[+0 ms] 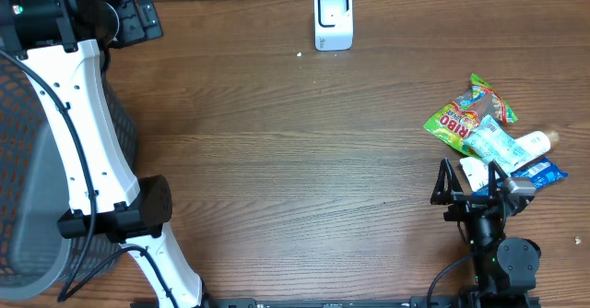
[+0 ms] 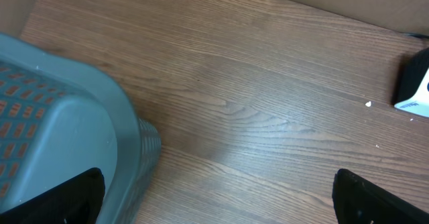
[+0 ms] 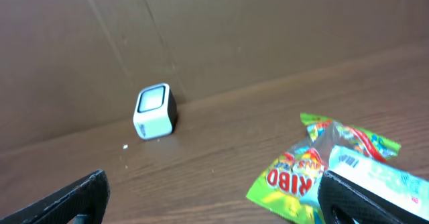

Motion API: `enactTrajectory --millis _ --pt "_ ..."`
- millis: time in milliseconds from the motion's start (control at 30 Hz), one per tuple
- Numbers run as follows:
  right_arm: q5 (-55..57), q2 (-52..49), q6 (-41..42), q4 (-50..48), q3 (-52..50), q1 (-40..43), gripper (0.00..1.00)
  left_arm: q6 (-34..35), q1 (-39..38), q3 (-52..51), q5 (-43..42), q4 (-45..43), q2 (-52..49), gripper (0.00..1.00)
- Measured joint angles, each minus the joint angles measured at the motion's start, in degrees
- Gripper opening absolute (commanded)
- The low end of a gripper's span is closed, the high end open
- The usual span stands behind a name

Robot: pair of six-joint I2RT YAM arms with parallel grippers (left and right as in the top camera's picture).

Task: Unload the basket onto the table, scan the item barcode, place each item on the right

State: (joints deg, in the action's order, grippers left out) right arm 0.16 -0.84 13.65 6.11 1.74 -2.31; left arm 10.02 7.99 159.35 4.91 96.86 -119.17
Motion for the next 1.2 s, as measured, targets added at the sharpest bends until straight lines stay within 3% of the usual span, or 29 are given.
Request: enactTrajectory --millis 1200 --pt "0.0 0.0 0.0 -1.0 -0.5 0.0 1.00 0.0 0.0 0.0 0.0 0.0 -0.4 1.00"
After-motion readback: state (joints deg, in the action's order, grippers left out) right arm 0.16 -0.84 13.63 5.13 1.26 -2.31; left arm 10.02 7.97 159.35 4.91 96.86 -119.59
